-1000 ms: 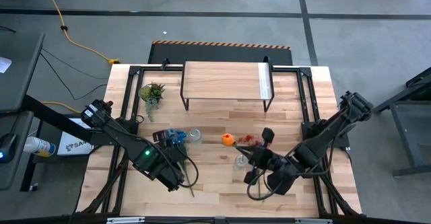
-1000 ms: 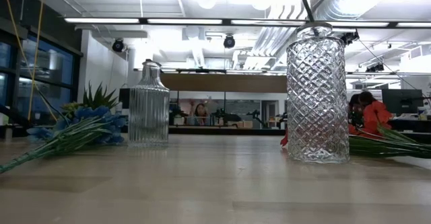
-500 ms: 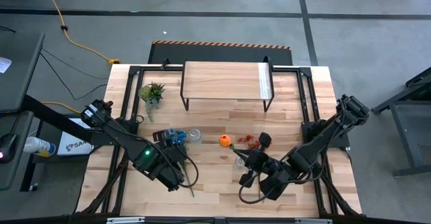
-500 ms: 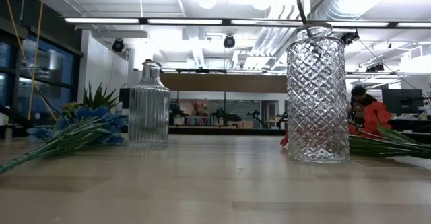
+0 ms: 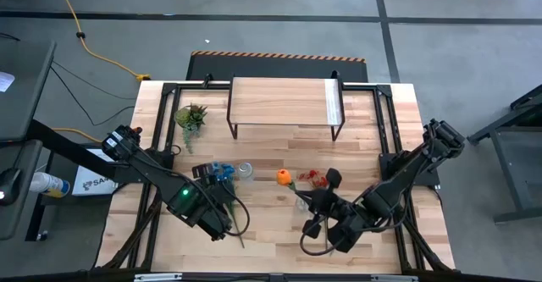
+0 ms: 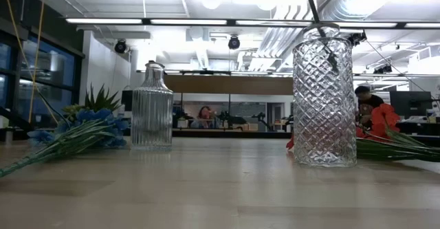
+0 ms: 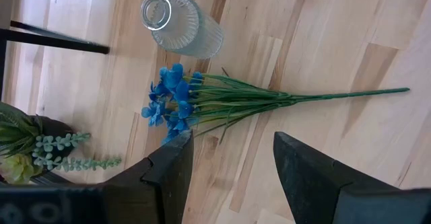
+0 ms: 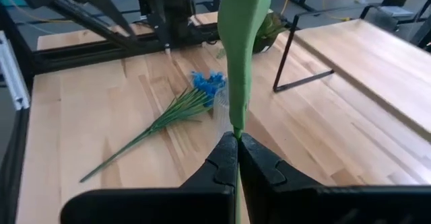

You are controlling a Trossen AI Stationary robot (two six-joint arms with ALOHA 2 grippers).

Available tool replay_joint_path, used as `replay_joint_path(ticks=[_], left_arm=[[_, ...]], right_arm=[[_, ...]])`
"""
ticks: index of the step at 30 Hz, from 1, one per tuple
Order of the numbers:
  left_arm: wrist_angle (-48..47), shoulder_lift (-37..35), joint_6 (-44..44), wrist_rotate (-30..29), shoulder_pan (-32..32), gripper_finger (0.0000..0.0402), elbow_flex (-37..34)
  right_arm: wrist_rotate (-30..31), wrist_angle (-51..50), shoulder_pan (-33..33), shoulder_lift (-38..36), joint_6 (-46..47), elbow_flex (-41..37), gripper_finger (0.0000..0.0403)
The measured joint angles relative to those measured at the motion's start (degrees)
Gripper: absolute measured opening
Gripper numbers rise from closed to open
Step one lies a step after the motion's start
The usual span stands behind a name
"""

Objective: Pick and place flowers into a vace then onto a shelf
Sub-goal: Put the orange flower into the right transparent vase, then put the blue flowers into the right transparent vase

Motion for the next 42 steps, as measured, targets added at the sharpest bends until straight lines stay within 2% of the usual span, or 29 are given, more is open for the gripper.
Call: replay_joint_path(ticks=[19,35,42], left_arm=[[0.00,0.00,0.00,0.00,0.00,0.0237,0.02],[0.00,0.00,0.00,0.02,0.00,0.0237,0.02],[0.00,0.00,0.00,0.02,0.00,0.0237,0.02]], right_arm=[[-5.93,-2.15,0.00,0.00,4.53,0.00,0.0005],[-9.70,-2.19,0.00,0.00,4.50,0.00,0.0097],[-10.39,-2.11,0.00,0.00,4.50,0.00,0.0109]])
